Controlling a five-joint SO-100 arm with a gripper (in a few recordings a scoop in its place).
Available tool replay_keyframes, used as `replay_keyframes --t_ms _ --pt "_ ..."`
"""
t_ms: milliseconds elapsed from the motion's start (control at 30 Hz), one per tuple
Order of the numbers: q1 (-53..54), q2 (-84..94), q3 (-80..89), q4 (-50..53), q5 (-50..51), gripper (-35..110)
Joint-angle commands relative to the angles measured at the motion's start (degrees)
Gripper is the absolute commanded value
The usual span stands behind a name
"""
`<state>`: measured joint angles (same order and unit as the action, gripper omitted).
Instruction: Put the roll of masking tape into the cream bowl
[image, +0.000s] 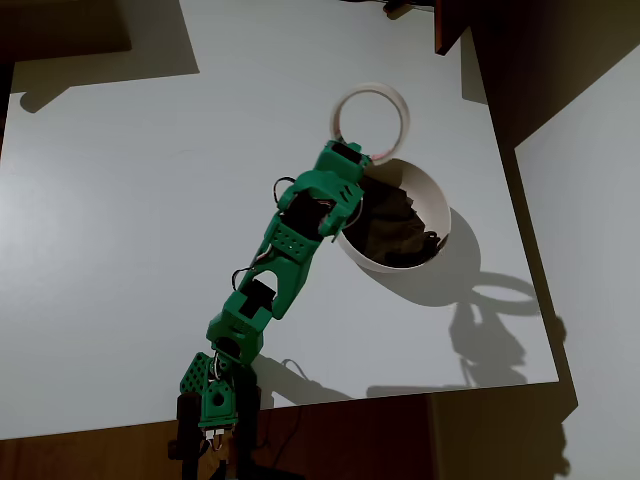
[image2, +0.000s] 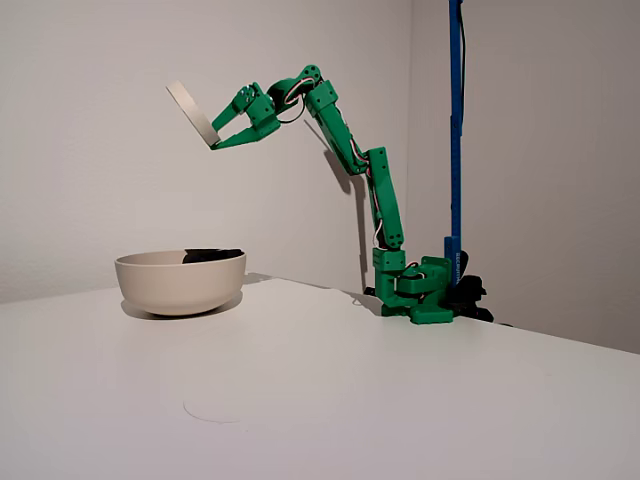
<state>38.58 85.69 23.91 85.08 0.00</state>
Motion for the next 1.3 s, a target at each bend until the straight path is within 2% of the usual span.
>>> replay_keyframes --t_ms 0,367,600,1267 --pt "5.4 4.1 -3.3 -1.6 -1.1 -8" --pt "15.4 -6.9 -3.3 -4.7 -4.7 -8" --pt "13.8 -14.0 -3.3 -10.8 -5.9 -8" --pt "14.9 -27.7 -3.3 -15.3 -5.4 -8"
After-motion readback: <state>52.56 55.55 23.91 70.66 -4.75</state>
